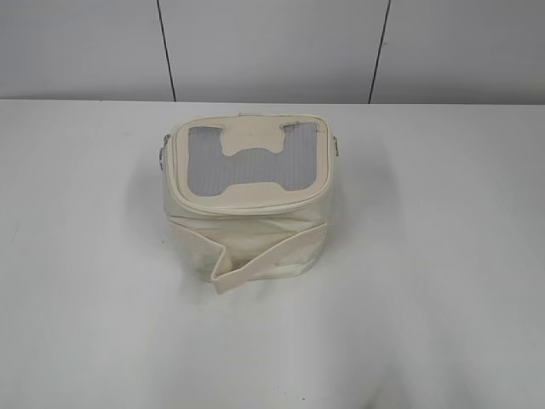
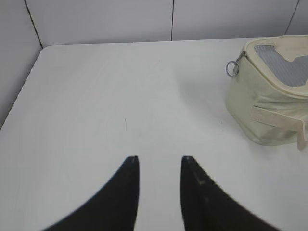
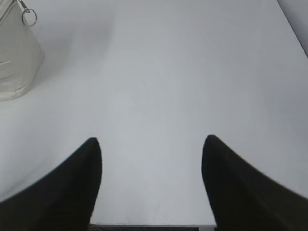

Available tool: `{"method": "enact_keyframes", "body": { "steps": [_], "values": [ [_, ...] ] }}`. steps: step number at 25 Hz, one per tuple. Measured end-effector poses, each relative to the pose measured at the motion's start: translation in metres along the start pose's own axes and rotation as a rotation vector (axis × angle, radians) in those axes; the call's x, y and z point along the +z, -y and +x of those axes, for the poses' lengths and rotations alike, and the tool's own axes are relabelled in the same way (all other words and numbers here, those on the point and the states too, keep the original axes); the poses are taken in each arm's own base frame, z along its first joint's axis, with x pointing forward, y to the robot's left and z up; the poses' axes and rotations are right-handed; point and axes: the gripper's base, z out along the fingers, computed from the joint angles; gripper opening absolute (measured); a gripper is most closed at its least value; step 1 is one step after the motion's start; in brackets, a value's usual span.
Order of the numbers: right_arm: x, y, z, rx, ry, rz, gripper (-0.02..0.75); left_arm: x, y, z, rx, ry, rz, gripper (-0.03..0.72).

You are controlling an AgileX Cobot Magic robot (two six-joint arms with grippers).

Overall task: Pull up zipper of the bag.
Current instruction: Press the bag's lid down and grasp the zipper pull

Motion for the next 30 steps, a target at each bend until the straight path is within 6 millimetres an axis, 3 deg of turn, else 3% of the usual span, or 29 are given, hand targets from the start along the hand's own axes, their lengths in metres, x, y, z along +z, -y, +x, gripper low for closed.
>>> {"method": "enact_keyframes", "body": {
  "steps": [13,18,22,25,30],
  "values": [
    [0.0,-0.011,-0.003,0.069,0.025,-0.122,0.515,0.0,0.0,0.0,0.0,0.0,0.0,0.232],
    [0.018,-0.021,-0.02,-0.001,-0.041,-0.261,0.507,0.0,0.0,0.0,0.0,0.0,0.0,0.232],
    [0.052,-0.03,-0.048,-0.047,-0.048,-0.403,0.483,0.0,0.0,0.0,0.0,0.0,0.0,0.232],
    [0.092,-0.034,-0.069,-0.11,-0.099,-0.509,0.478,0.0,0.0,0.0,0.0,0.0,0.0,0.228],
    [0.187,-0.039,-0.111,-0.115,-0.213,-0.697,0.475,0.0,0.0,0.0,0.0,0.0,0.0,0.227]
  ]
}}
